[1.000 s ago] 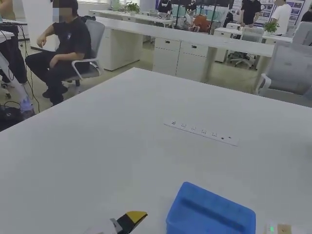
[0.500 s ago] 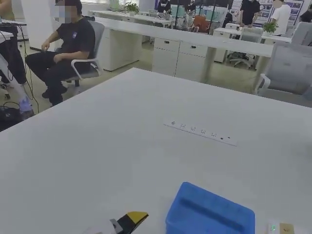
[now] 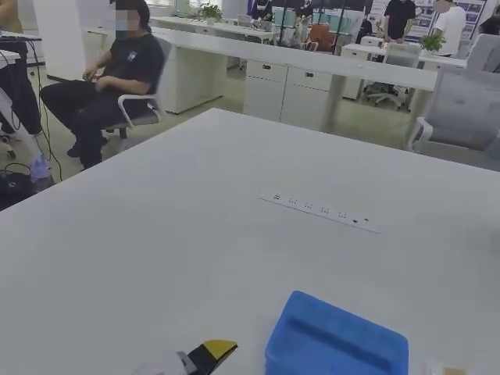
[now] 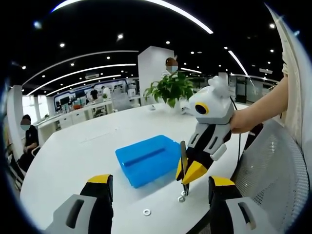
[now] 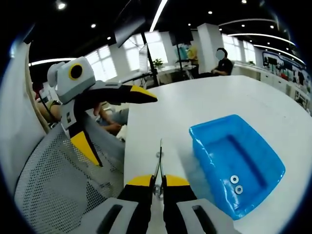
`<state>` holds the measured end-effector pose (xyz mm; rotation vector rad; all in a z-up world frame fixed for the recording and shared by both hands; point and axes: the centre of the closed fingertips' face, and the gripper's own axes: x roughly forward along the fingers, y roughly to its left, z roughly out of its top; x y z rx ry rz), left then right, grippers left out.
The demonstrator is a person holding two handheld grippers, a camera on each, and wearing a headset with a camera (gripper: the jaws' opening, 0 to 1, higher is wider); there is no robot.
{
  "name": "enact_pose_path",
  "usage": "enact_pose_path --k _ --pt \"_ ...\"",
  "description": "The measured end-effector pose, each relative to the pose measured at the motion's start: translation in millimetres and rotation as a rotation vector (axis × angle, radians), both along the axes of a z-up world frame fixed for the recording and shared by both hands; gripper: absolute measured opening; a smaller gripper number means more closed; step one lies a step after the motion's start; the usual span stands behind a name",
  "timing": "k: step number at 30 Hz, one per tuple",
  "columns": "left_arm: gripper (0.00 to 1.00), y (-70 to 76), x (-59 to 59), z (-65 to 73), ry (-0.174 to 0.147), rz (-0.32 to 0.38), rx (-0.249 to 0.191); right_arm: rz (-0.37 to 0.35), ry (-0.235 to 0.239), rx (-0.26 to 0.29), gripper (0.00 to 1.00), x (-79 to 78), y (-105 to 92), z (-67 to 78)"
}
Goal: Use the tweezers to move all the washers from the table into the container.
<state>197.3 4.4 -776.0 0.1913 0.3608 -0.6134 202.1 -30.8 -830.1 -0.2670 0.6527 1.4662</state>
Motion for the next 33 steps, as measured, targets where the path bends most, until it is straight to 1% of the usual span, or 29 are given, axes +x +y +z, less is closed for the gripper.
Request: enact_pose_path --k 1,2,8,14,19,22,25,26,28,31,33 --pt "0.81 0.0 0.1 -0.1 0.0 -0.001 0.0 -0.004 0.002 0.002 0.04 0.6 -0.3 0.2" --pt "0.81 -0.2 0.1 0.0 -0.001 -0.002 -0.002 -0.013 0.015 0.009 0.04 1.1 -0.8 0.2" --pt "0.81 0.0 0.1 -0.6 0.001 -0.001 -0.001 -0.023 0.026 0.017 0.04 -1.1 -1.1 -2.4" --pt "0.81 0.5 0.7 -1.3 0.002 0.001 -0.003 -0.025 -0.003 0.018 0.04 -1.1 -0.7 -0.9" --pt "0.81 0.2 0.8 -1.2 0.002 -0.001 -0.002 -0.038 -0.002 0.016 0.04 0.7 -1.1 -2.1" --pt "0.81 0.3 0.9 -1.3 0.002 -0.001 -0.002 -0.035 0.009 0.019 0.04 -2.7 -0.3 -3.1" --pt "0.81 0.0 0.7 -1.1 0.002 -0.002 -0.001 -0.033 -0.006 0.018 0.04 -4.8 0.9 -3.8" --pt "0.81 0.1 0.8 -1.2 0.002 -0.002 -0.001 -0.028 -0.024 0.015 0.04 -6.1 -0.1 -3.4" --pt "0.81 -0.2 0.6 -1.0 0.002 -0.003 -0.002 -0.019 -0.039 0.011 0.04 -8.3 -0.3 -3.2" --pt "0.81 -1.0 -0.1 -1.2 0.005 -0.005 -0.001 0.013 -0.101 0.0 0.04 -13.2 -0.8 -3.8" --pt "0.81 -1.1 -0.4 -1.2 0.006 -0.007 0.0 0.024 -0.133 -0.004 0.04 -15.1 -0.7 -4.0"
